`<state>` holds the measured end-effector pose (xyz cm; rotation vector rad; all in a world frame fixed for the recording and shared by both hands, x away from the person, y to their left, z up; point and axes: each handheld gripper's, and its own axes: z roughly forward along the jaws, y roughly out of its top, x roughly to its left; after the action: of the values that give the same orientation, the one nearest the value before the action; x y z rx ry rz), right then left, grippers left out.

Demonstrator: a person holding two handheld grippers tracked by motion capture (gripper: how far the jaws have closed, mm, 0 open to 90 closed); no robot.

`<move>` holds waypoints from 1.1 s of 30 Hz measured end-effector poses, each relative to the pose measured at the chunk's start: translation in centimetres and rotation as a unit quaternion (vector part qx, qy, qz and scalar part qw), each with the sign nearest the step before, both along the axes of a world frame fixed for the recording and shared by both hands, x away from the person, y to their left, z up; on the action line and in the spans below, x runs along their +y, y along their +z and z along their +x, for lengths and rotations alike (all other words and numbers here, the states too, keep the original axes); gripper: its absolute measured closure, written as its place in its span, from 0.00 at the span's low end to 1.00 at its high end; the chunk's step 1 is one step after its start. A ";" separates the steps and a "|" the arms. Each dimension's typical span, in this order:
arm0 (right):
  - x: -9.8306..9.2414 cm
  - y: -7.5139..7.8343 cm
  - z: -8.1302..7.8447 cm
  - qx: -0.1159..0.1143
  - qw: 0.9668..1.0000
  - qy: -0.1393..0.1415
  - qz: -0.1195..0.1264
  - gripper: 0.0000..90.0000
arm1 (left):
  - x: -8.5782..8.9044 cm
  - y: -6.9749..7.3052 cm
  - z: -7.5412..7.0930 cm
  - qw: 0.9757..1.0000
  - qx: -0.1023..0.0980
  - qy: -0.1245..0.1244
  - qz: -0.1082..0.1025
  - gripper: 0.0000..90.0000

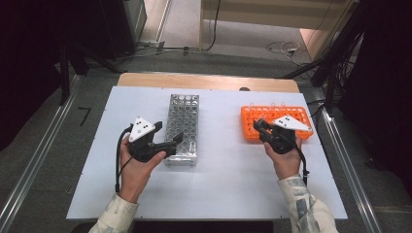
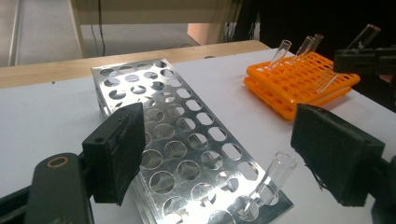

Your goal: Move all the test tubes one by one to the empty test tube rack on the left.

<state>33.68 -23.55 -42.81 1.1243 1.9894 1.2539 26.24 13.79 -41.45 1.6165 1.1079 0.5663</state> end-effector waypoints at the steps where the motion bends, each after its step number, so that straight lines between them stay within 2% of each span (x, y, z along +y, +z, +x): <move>1: 0.2 0.0 -0.3 0.002 1.000 0.005 0.000 0.81 | -0.1 0.1 0.0 1.000 0.000 -0.001 0.001 0.20; 10: 2.1 -0.4 -2.3 0.014 0.999 0.047 -0.006 0.81 | -1.5 0.4 -0.6 1.000 -0.007 -0.027 0.008 0.20; 17: 4.4 -1.2 -3.5 0.023 0.995 0.091 -0.024 0.81 | -3.6 0.3 -1.0 0.998 -0.011 -0.057 0.020 0.21; 19: 5.2 -1.4 -3.8 0.024 0.994 0.103 -0.029 0.81 | -4.3 0.3 -1.1 0.997 -0.012 -0.067 0.020 0.22; 23: 6.4 -1.7 -4.4 0.030 0.991 0.126 -0.038 0.81 | -5.8 0.3 -1.4 0.996 -0.017 -0.086 0.033 0.25; 33: 8.8 -2.3 -5.6 0.042 0.985 0.165 -0.038 0.81 | -8.1 0.0 -1.2 0.991 -0.018 -0.124 0.045 0.36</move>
<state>28.08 -14.77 -45.10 0.8458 2.3374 1.2949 25.01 5.68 -41.48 1.7833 0.8481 0.4833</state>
